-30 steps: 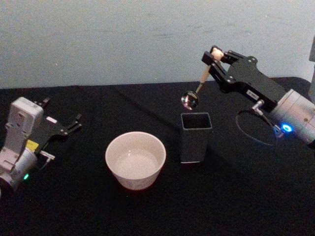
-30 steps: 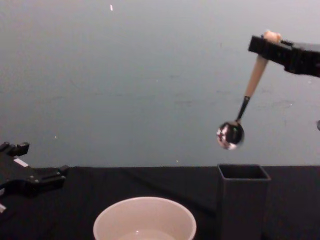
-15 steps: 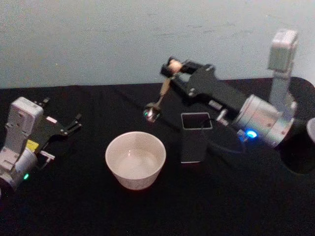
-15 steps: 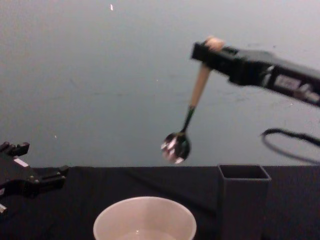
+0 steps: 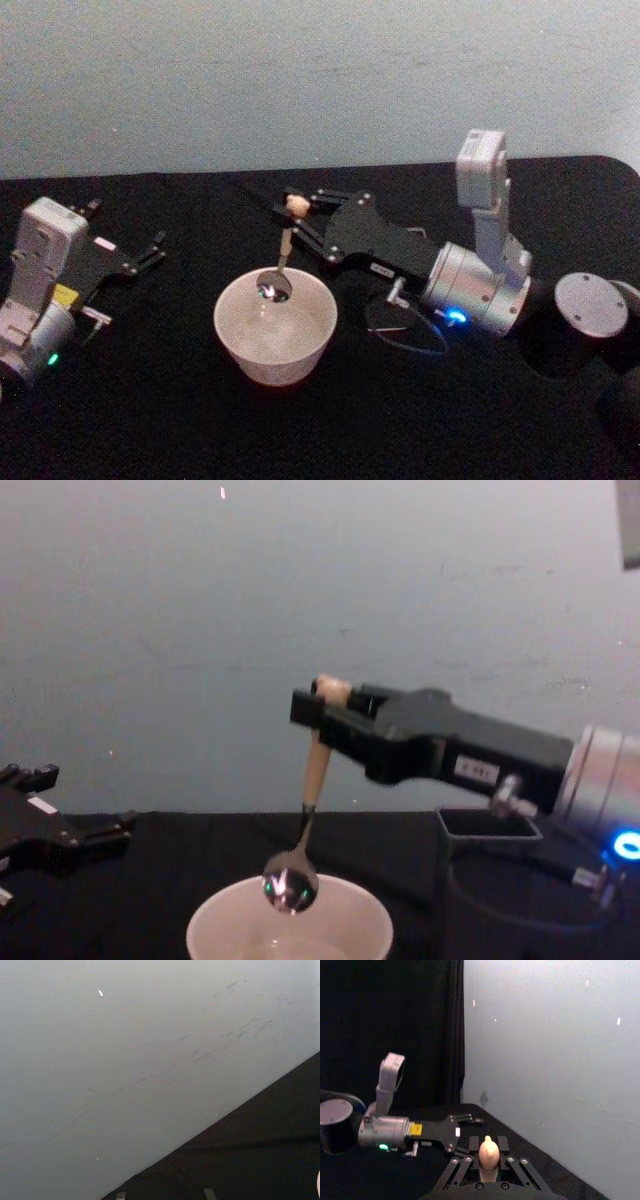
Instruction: Pick up the stirring spoon with one hand, stir inside the cup, then place it back in its original position.
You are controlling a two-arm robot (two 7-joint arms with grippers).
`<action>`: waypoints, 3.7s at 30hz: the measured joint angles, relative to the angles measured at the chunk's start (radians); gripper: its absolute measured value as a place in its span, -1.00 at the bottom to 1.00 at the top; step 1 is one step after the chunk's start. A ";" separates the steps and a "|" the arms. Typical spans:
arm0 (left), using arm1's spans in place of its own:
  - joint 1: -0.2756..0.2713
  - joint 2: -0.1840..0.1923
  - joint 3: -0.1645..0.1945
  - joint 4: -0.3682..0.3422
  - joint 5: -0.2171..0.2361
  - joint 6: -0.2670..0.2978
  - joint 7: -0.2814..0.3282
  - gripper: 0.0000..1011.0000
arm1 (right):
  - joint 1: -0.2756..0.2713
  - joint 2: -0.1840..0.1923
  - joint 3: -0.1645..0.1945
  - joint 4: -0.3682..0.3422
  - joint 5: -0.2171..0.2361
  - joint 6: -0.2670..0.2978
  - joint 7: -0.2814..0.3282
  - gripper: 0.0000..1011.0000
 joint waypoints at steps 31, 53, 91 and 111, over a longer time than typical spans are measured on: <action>0.000 0.000 0.000 0.000 0.000 0.000 0.000 0.98 | 0.025 -0.080 -0.025 0.195 -0.100 -0.078 0.021 -0.59; 0.000 0.000 0.000 0.000 0.000 0.000 0.000 0.98 | -0.010 -0.044 0.020 0.136 -0.097 -0.067 0.007 -0.59; 0.000 0.000 0.000 0.000 0.000 0.000 0.000 0.98 | 0.008 -0.061 -0.045 0.129 -0.098 -0.077 0.035 -0.59; 0.000 0.000 0.000 0.000 0.000 0.000 0.000 0.98 | 0.008 -0.063 0.001 0.149 -0.103 -0.070 -0.001 -0.59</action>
